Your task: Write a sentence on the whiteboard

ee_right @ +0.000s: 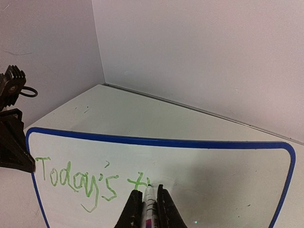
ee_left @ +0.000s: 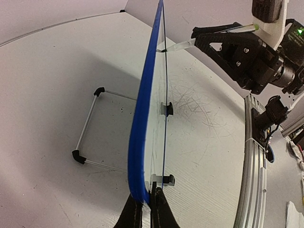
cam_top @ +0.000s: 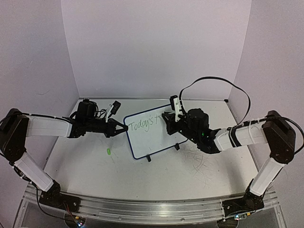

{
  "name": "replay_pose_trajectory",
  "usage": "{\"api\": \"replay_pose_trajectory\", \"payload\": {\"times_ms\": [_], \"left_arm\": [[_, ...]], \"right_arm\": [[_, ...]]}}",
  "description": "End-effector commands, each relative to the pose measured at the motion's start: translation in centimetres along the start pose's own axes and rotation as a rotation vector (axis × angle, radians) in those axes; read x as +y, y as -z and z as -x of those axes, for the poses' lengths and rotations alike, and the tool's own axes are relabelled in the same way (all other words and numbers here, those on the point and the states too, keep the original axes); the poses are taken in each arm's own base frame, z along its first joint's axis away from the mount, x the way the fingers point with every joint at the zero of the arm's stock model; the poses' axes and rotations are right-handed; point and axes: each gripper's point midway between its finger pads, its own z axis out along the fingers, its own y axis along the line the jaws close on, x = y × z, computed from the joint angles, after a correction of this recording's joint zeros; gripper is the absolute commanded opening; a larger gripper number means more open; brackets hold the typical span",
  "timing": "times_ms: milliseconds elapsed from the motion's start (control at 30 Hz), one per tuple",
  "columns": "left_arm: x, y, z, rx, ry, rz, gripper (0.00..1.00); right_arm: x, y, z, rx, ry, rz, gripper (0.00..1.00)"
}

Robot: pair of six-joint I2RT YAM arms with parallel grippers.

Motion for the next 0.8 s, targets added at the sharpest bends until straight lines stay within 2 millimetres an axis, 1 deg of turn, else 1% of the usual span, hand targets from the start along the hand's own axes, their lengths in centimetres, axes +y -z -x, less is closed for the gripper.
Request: {"api": "replay_pose_trajectory", "payload": {"times_ms": [0,267,500,767], "left_arm": [[0.9,0.2,0.7,0.007,-0.087,0.065,0.0],[0.9,0.2,0.8,0.007,-0.089,0.064,0.0],[0.9,0.2,0.8,0.009,-0.089,0.064,0.0],[0.9,0.2,0.7,0.011,-0.089,0.064,0.0]], "right_arm": [[-0.3,-0.5,0.5,-0.011,-0.009,-0.02,0.0],[-0.3,-0.3,-0.4,0.014,-0.018,-0.018,0.0],[-0.4,-0.3,-0.3,0.014,-0.019,-0.022,0.0],[-0.6,0.0,-1.3,0.036,-0.022,-0.028,0.0]]}}
